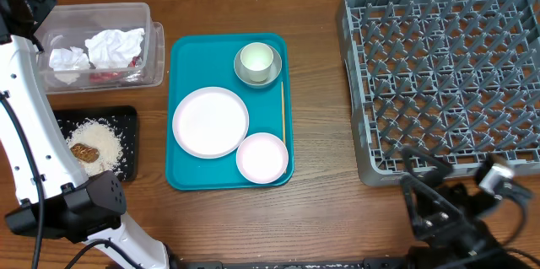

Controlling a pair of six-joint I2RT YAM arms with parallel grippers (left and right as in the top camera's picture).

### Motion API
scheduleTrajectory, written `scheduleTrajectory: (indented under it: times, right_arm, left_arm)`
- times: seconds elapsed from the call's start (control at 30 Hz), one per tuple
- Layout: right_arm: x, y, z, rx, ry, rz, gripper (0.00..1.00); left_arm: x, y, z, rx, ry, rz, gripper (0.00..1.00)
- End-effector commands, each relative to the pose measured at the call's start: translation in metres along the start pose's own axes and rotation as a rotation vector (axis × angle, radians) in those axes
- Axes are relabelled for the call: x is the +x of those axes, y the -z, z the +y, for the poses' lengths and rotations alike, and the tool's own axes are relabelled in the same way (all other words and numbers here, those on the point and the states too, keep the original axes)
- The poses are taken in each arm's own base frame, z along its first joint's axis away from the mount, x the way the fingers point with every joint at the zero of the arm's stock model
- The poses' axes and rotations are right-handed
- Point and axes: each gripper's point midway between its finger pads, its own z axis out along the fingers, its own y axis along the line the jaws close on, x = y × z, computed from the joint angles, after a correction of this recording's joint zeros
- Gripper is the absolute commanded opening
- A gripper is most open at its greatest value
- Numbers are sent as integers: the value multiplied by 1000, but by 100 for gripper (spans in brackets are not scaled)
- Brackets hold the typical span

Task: Sort waste into correct bins and load items into the dishwasher
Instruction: 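Reach the right gripper to the small white plate on the teal tray, then grasp the small white plate rim with the right gripper and lift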

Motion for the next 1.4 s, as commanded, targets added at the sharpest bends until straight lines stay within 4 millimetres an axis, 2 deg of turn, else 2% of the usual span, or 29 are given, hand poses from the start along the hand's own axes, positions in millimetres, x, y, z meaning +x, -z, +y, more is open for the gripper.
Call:
scheduleTrajectory:
  times: [0.0,0.1,0.3,0.37,0.43,0.57,0.67,0.73,0.83,0.9,1.0,1.07,1.13,1.2,1.37]
  right_arm:
    - [-42,-6,12,172,263,-67,99]
    - [-55,-25,-1,315,264,49,99]
    - [-60,-67,-28,456,179,293,99]
    - [-53,-80,-39,490,171,361,99]
    - [-37,-90,-51,524,170,431,99]
    - [17,-106,-82,669,245,599,99]
    - [79,-119,-96,744,398,757,99]
    - [127,-128,-100,765,516,855,99]
    - [188,-137,-110,774,641,957,100]
    - [225,-140,-120,774,685,1022,100]
    - [266,-139,-132,758,687,1105,100]
    - [294,-141,-132,705,631,1166,100]
    - [314,-144,-125,636,562,1206,100]
    - [325,-149,-119,582,515,1223,100]
    - [326,-158,-119,571,518,1185,100]
  left_arm:
    - [1,-2,-2,-5,11,1,100]
    - [2,-2,-2,-4,11,2,100]
    - [1,-2,-2,-5,11,1,100]
    - [1,-2,-2,-5,11,1,100]
    - [2,-2,-2,-4,11,2,100]
    - [1,-2,-2,-5,11,1,100]
    - [2,-2,-2,-4,11,2,100]
    - [1,-2,-2,-5,11,1,100]
    - [2,-2,-2,-4,11,2,100]
    - [2,-2,-2,-4,11,2,100]
    - [2,-2,-2,-4,11,2,100]
    - [1,-2,-2,-5,11,1,100]
    - [1,-2,-2,-5,11,1,100]
    - [2,-2,-2,-4,11,2,100]
    - [1,-2,-2,-5,11,1,100]
